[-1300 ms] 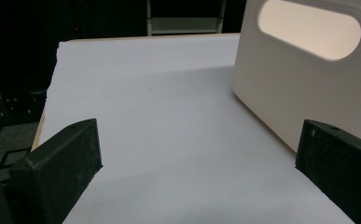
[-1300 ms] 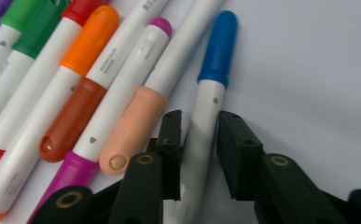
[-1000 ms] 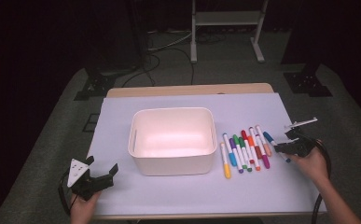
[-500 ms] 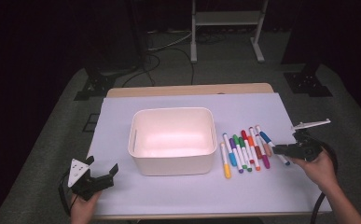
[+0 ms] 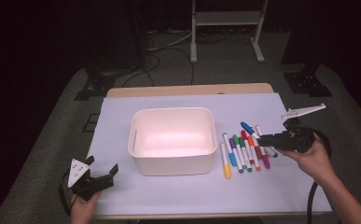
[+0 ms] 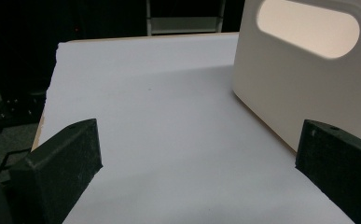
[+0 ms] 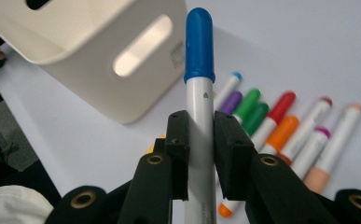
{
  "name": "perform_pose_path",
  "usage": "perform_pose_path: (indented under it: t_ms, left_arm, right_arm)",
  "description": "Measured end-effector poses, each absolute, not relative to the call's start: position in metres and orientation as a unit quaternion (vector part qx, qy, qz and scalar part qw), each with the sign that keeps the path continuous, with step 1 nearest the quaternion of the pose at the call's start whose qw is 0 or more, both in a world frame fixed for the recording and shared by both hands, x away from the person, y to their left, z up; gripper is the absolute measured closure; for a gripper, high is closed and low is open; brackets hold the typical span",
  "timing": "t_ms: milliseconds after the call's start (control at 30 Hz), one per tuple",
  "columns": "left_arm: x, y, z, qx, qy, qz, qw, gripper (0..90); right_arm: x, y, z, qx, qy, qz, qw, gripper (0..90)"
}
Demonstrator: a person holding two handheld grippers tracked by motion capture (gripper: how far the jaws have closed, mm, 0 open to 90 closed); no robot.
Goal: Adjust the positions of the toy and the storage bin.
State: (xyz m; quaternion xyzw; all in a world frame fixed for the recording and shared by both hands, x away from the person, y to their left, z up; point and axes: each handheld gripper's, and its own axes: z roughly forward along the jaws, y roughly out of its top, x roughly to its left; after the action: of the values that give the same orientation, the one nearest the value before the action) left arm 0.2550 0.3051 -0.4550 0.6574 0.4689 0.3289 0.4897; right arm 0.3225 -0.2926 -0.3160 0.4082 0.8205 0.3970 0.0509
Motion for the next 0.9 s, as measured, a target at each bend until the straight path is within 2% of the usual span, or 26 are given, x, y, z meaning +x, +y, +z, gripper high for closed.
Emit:
perform_pose_path:
  t_ms: [400,567,900]
  left_arm:
    - [0.255,0.306,-0.455,0.658,0.467,0.328,0.490,0.0]
    - [0.255,0.306,-0.455,0.659,0.467,0.327,0.491,0.0]
    - [0.255,0.306,-0.455,0.658,0.466,0.327,0.492,0.0]
  right_arm:
    - [0.324,-0.223,-0.260,0.310,0.859,0.407,0.033,75.7]
    - [0.325,-0.193,-0.249,0.273,0.874,0.400,0.029,75.8]
    - [0.332,-0.142,-0.240,0.218,0.893,0.393,-0.010,75.8]
